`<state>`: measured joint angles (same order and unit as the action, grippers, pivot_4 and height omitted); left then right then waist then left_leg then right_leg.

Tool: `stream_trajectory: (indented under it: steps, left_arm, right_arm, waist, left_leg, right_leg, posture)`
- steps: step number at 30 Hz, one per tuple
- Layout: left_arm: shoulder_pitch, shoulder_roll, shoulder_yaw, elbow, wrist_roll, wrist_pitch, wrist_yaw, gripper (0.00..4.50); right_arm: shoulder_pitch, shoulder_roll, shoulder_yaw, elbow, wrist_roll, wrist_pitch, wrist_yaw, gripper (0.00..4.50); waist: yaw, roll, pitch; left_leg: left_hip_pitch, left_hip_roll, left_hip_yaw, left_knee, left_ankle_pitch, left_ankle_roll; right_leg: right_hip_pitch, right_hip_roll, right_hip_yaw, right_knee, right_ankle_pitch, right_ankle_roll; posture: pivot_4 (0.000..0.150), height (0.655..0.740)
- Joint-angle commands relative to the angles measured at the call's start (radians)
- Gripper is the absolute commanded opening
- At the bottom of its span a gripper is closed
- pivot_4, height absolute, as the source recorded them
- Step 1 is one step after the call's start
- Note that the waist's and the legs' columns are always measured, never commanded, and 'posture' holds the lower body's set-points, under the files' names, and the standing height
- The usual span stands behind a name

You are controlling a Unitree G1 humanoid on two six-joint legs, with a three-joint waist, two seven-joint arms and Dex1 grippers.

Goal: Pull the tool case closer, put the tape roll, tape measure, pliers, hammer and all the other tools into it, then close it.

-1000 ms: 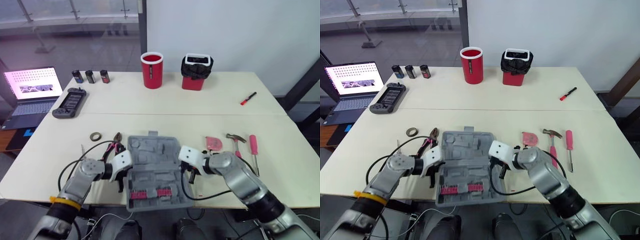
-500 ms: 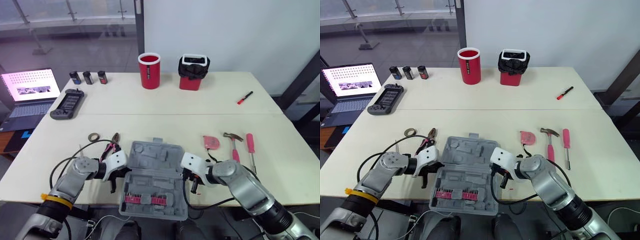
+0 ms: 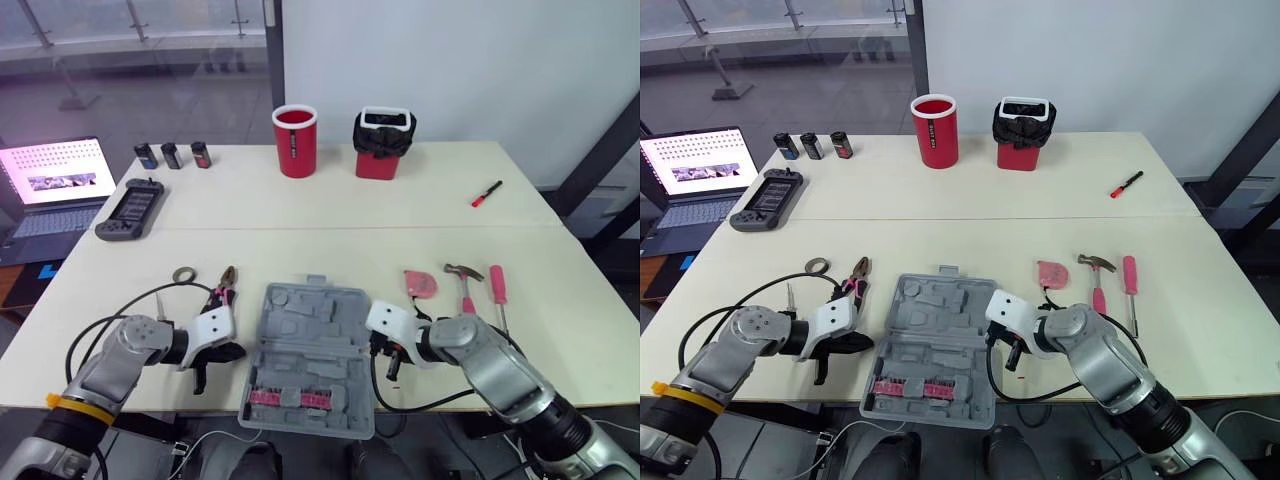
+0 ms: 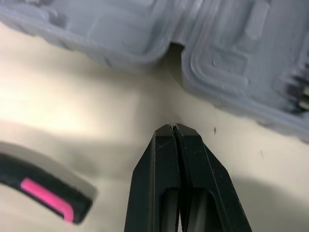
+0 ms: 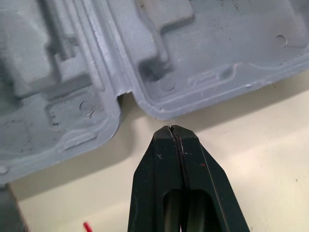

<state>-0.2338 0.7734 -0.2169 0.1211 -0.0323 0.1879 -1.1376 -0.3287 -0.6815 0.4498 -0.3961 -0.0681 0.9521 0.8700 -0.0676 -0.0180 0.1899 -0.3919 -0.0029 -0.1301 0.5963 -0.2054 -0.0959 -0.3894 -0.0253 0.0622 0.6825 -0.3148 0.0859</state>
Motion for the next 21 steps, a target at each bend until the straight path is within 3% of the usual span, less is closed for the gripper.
stream_trajectory:
  steps: [1,8,21]
  left_arm:
    - [-0.001,-0.012,-0.025,0.004,0.020,0.006,0.006,0.07]
    - [-0.015,-0.052,-0.064,-0.007,0.038,-0.002,-0.005,0.07]
    - [0.013,-0.094,-0.111,-0.069,0.058,-0.002,-0.015,0.07]
  right_arm:
    - [-0.004,-0.016,0.028,-0.072,0.027,0.017,0.020,0.00]
    - [-0.085,0.034,0.088,-0.024,0.018,0.014,-0.006,0.00]
    - [-0.113,-0.018,0.129,-0.044,0.022,-0.009,0.027,0.00]
  waist:
    - [0.000,0.000,0.000]
    - [0.006,0.000,0.000]
    - [0.024,0.000,0.000]
  left_leg:
    - [0.000,0.000,0.000,0.000,0.000,0.000]
    - [0.000,0.000,0.000,0.001,0.000,0.000]
    - [0.000,-0.001,0.001,0.000,0.000,0.000]
  right_leg:
    - [0.000,0.000,0.000,0.000,0.000,0.000]
    - [0.000,0.000,0.000,0.000,-0.001,0.002]
    - [0.000,-0.001,0.000,-0.001,0.000,0.001]
  posture:
    - [0.150,0.7387]
    - [0.150,0.7387]
    - [0.150,0.7387]
